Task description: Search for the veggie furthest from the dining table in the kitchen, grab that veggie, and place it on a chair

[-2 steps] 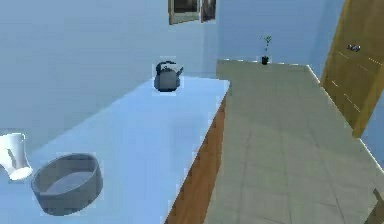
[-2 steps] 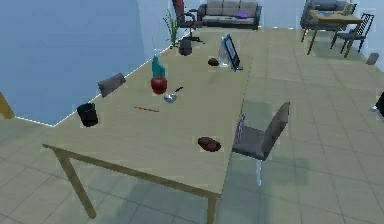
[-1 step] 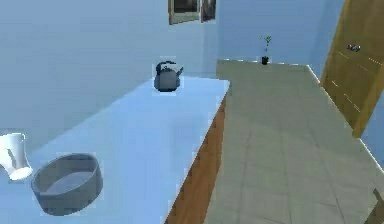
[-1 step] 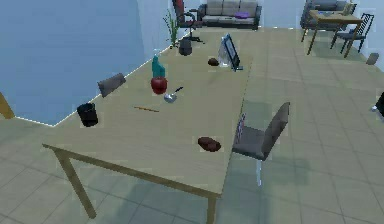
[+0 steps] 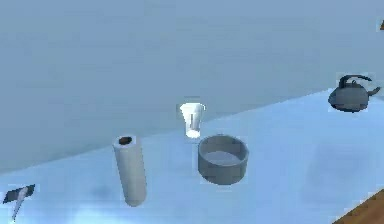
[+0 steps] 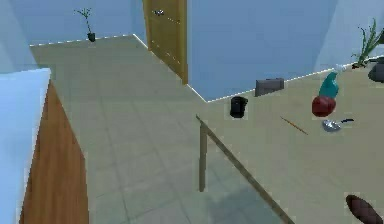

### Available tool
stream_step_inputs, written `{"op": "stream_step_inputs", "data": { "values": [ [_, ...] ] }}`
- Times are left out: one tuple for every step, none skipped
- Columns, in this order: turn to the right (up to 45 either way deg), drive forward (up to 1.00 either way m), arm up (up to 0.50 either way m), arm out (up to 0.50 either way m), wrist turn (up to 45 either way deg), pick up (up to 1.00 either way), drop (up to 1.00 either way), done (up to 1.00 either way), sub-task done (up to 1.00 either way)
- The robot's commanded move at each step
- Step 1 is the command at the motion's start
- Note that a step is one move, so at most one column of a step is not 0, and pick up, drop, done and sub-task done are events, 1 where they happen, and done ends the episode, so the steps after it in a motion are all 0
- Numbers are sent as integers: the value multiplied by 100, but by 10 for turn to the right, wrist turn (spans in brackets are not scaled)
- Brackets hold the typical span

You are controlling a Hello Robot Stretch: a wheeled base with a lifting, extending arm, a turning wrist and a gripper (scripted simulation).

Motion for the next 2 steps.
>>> {"op": "stream_step_inputs", "data": {
  "values": [
    [-450,0,0,0,0,0,0,0,0],
    [-450,0,0,0,0,0,0,0,0]
  ]
}}
